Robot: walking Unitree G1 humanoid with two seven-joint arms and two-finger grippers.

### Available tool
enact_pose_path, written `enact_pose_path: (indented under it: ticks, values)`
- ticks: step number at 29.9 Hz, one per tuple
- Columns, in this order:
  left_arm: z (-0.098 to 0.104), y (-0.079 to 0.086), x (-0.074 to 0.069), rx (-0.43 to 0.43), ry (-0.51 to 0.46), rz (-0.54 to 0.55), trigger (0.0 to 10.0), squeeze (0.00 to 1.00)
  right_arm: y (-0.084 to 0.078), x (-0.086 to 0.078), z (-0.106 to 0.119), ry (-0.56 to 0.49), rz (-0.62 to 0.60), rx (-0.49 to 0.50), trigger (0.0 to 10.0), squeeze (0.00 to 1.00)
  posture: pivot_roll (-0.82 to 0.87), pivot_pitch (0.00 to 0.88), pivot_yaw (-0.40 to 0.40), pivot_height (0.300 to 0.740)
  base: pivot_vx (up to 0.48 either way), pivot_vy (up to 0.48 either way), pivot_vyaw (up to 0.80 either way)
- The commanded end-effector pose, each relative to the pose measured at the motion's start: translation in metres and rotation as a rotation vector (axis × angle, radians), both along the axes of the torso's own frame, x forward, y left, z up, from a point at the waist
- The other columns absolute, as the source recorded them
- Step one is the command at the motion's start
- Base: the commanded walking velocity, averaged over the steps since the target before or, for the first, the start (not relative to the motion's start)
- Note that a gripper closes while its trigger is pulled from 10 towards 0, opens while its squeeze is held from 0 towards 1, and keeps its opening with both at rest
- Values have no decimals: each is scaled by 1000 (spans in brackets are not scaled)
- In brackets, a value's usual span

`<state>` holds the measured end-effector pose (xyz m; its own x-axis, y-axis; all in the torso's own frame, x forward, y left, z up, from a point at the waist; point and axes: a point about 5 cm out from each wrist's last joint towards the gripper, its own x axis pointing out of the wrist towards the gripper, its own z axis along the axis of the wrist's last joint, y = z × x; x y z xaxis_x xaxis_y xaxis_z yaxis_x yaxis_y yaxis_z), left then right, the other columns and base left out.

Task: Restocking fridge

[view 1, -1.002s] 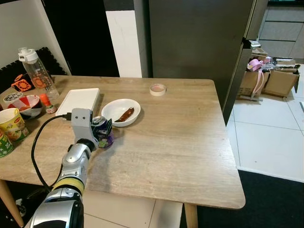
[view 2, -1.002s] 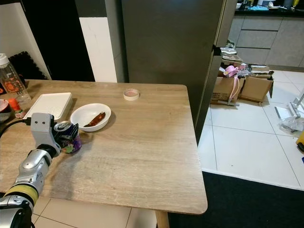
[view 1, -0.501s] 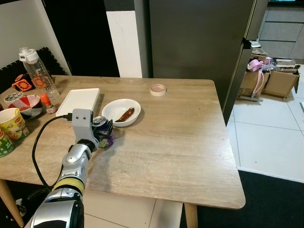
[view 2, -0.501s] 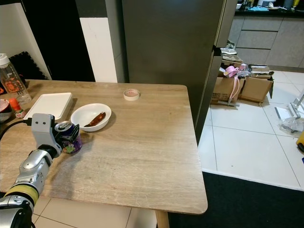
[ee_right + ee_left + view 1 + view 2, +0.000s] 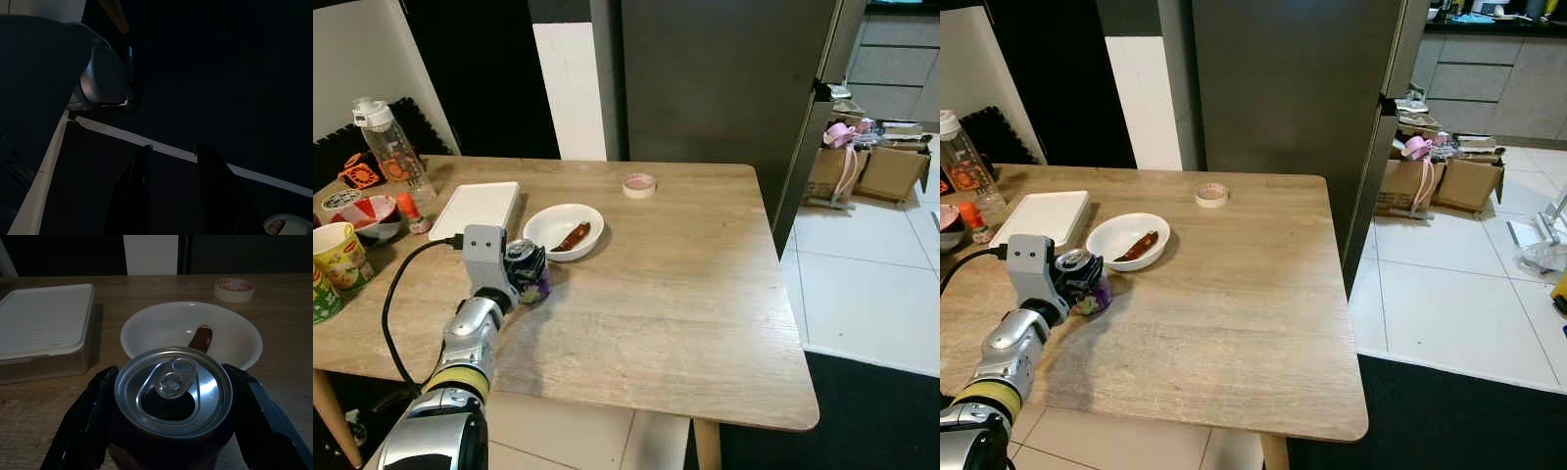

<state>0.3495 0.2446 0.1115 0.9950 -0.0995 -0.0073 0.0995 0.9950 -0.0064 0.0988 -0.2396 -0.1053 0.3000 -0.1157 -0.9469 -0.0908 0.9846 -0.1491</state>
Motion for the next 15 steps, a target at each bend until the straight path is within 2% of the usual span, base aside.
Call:
enact_pose_path:
  ticks: [1, 2, 4, 5, 6, 9, 10, 12, 13, 15]
  values:
    - [-4, 3, -2, -20, 18, 18, 10000, 0, 2, 2, 0, -6, -2, 8, 10000, 0, -104, 0, 19, 740, 0, 0, 0]
    - [-4, 3, -2, -20, 18, 18, 10000, 0, 2, 2, 0, -6, -2, 8, 10000, 0, -104, 0, 19, 740, 0, 0, 0]
    - [5, 13, -1, -32, -26, 65, 10000, 0, 2, 2, 0, -6, -2, 9, 10000, 0, -103, 0, 18, 740, 0, 0, 0]
    - [5, 13, -1, -32, -26, 65, 10000, 0, 2, 2, 0, -6, -2, 9, 10000, 0, -103, 0, 18, 740, 0, 0, 0]
    - [13, 22, -1, -35, -58, 105, 10000, 0, 2, 2, 0, -6, -2, 10, 10000, 0, -103, 0, 18, 740, 0, 0, 0]
    - [17, 30, -3, -29, -76, 138, 10000, 0, 2, 2, 0, -6, -3, 11, 10000, 0, -103, 0, 18, 740, 0, 0, 0]
    - [22, 46, -7, -14, -93, 215, 10000, 0, 3, 2, 0, -5, -2, 13, 10000, 0, -98, 0, 24, 740, 0, 0, 0]
    - [24, 57, -11, -4, -101, 269, 10000, 0, 4, 2, 0, -4, -2, 15, 10000, 0, -98, 0, 24, 740, 0, 0, 0]
    - [24, 57, -11, -4, -101, 269, 10000, 0, 4, 2, 0, -4, -2, 15, 10000, 0, -98, 0, 24, 740, 0, 0, 0]
    - [29, 78, -20, -20, -129, 365, 10000, 0, 5, 2, -1, -3, -2, 17, 10000, 0, -97, 0, 29, 740, 0, 0, 0]
